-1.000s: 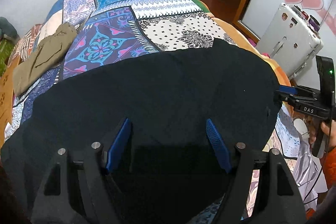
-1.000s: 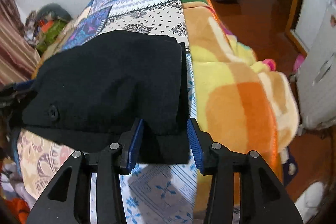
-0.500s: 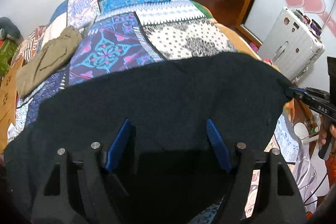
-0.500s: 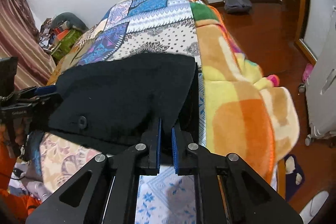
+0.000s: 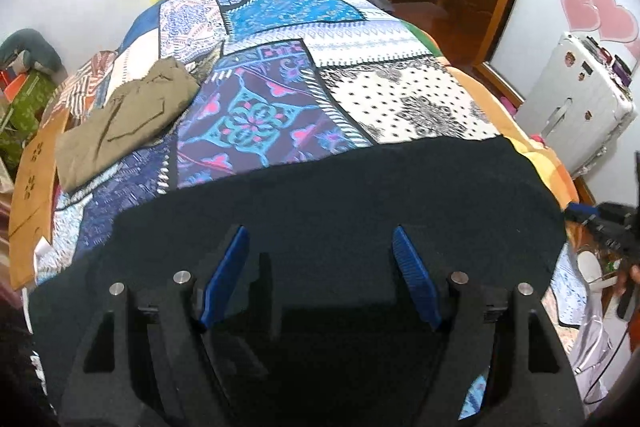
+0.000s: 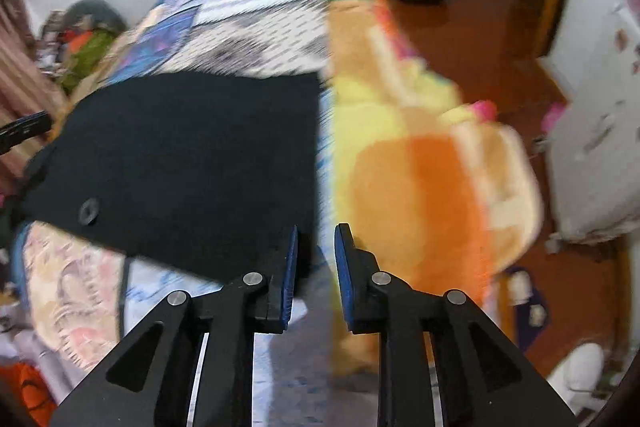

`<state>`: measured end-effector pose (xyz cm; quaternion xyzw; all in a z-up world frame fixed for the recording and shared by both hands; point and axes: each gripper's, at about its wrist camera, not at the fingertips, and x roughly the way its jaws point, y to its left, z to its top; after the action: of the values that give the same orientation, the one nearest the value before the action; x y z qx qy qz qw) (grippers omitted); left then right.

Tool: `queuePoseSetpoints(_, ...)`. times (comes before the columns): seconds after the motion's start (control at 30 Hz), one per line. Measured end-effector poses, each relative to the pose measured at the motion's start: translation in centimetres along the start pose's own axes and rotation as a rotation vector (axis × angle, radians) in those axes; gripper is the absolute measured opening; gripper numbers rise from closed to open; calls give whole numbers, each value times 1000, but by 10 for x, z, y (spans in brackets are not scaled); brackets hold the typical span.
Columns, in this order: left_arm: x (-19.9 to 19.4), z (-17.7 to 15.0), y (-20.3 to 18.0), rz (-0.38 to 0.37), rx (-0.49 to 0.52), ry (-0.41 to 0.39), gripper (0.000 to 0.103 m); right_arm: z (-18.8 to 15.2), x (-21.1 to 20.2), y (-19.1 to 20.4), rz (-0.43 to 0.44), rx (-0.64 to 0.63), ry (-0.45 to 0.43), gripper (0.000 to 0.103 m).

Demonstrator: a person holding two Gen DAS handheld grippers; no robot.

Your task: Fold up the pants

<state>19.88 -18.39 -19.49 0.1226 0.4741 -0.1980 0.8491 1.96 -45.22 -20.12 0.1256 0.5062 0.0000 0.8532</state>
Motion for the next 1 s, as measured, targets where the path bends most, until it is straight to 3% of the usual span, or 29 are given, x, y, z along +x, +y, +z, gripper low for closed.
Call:
queuePoseSetpoints(0.23, 24, 27, 2, -22, 13, 16, 74, 52, -9, 3, 25, -36, -97, 28)
queuePoseSetpoints(0.4, 54, 37, -12, -47, 44, 71, 74, 86, 15, 47, 117, -133, -107, 28)
queuePoseSetpoints(0.57, 78, 40, -27, -23, 90, 104, 74, 104, 48, 99, 220, -241, -72, 29)
queuePoseSetpoints(0.73, 88, 47, -22, -17, 69, 100, 75, 95, 79, 124, 248, -297, 29, 28)
queuePoseSetpoints(0.87, 93, 49, -16, -20, 47, 98, 80, 82, 72, 105, 266, -240, 53, 32)
queuePoseSetpoints(1.0, 88, 49, -8, 13, 7, 80, 79, 58, 56, 84, 194, -233, 69, 38)
